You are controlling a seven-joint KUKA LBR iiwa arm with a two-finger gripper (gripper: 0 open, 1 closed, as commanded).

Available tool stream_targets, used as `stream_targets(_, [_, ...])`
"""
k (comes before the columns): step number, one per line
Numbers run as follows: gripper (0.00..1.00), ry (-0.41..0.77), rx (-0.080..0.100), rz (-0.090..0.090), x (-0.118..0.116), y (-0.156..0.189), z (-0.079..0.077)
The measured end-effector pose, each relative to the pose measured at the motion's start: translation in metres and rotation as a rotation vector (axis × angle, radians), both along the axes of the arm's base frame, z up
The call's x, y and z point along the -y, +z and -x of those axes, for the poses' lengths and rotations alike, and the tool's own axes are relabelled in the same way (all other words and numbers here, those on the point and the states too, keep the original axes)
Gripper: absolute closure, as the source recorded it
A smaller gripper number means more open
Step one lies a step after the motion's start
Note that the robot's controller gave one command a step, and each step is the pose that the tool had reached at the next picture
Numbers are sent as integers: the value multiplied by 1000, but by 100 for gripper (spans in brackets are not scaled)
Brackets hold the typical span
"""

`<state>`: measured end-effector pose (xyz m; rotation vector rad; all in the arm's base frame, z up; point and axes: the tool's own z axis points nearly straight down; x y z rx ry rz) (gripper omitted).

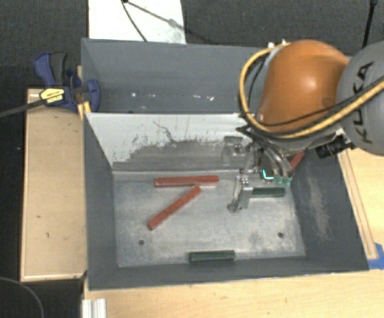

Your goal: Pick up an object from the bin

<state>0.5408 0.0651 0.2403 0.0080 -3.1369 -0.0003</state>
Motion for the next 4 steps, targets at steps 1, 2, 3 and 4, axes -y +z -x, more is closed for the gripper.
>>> stream_targets(1, [0,461,1,-3,-64,-172,-36])
stream_targets(2, [0,475,12,-2,-70,-138,-38])
stream_targets(3, [0,739,11,-3,-81,-139,-48])
stream_targets(4, [0,893,6,-2,-66,-170,-52])
